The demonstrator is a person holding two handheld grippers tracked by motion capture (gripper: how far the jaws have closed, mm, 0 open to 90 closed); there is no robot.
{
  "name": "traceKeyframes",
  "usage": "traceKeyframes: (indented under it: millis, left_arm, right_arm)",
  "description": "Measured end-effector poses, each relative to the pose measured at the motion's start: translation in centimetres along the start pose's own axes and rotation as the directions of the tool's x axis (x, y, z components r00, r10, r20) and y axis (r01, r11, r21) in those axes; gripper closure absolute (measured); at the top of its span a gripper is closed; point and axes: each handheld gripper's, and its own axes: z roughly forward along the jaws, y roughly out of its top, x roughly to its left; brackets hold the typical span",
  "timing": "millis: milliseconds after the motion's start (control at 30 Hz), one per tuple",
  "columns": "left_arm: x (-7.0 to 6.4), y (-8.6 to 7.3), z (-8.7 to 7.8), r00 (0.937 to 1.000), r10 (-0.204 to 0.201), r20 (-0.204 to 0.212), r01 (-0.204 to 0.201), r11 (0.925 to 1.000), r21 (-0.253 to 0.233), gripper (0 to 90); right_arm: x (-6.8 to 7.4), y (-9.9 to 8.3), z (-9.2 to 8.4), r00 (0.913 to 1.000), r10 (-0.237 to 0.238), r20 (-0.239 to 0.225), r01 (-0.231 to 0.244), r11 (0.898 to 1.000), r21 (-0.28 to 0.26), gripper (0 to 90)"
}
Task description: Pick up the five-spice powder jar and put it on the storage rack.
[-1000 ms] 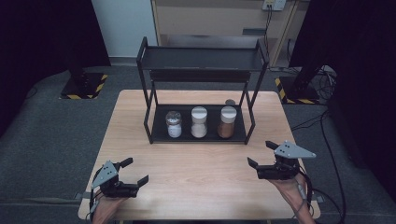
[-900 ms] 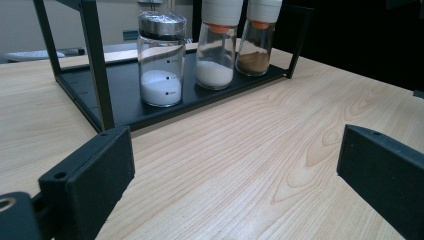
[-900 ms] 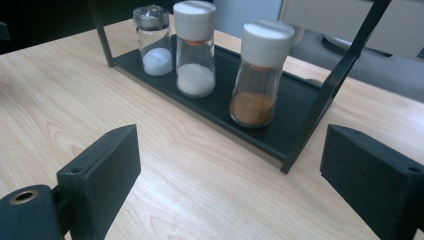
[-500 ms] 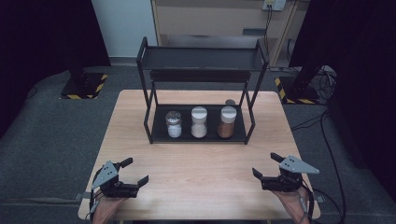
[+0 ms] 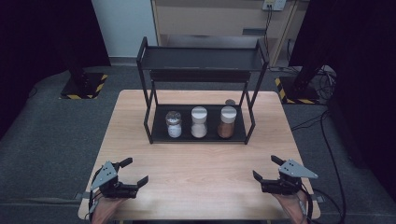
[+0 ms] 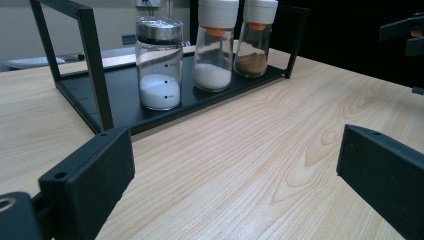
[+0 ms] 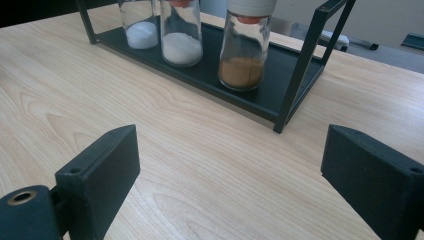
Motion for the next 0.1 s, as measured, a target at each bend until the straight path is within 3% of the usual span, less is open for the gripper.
traceKeyframes:
  millis: [100]
  left_arm:
    - [0.00, 0.01, -0.01, 1.0000, 0.001, 0.000, -0.001, 1.0000, 0.001, 1.1]
  right_arm:
    - [-0.11, -0.08, -0.07, 1.0000, 0.003, 0.002, -0.003, 1.000, -0.001, 8.9]
